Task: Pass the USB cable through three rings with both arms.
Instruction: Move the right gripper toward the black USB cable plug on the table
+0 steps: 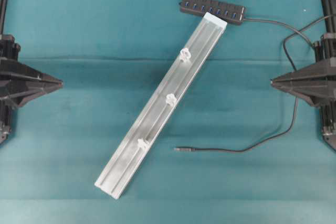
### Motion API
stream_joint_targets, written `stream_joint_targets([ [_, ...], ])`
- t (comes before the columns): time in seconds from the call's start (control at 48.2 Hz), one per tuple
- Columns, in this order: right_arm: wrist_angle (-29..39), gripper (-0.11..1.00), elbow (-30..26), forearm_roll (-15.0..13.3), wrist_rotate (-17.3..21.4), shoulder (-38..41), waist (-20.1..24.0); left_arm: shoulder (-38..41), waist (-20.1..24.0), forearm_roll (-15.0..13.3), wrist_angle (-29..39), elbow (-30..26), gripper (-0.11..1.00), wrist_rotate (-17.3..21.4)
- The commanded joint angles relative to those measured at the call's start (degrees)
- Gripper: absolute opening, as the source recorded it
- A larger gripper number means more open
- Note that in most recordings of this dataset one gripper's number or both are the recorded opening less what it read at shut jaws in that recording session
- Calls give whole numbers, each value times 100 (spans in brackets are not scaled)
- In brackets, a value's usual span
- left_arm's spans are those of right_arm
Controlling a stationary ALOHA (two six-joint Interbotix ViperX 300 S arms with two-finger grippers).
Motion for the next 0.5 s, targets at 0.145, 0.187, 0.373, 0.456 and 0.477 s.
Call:
stream_joint_targets([
  [0.145, 791, 3, -255, 870, 422, 272, -132, 712, 26, 97, -62, -483, -1, -70],
  [0.187, 1002, 1, -352, 879, 492, 316, -132, 738, -9, 97, -62, -492, -2, -70],
  [0.373, 2004, 1, -738, 879, 545, 686, -132, 712, -53, 97, 62, -527, -2, -79],
  [0.456, 2435, 1, -905, 888, 624, 1011, -132, 756, -44, 97, 149, -536, -2, -79],
  [0.477, 2549, 1, -949, 896, 633, 1099, -132, 782, -44, 97, 176, -545, -2, -79],
])
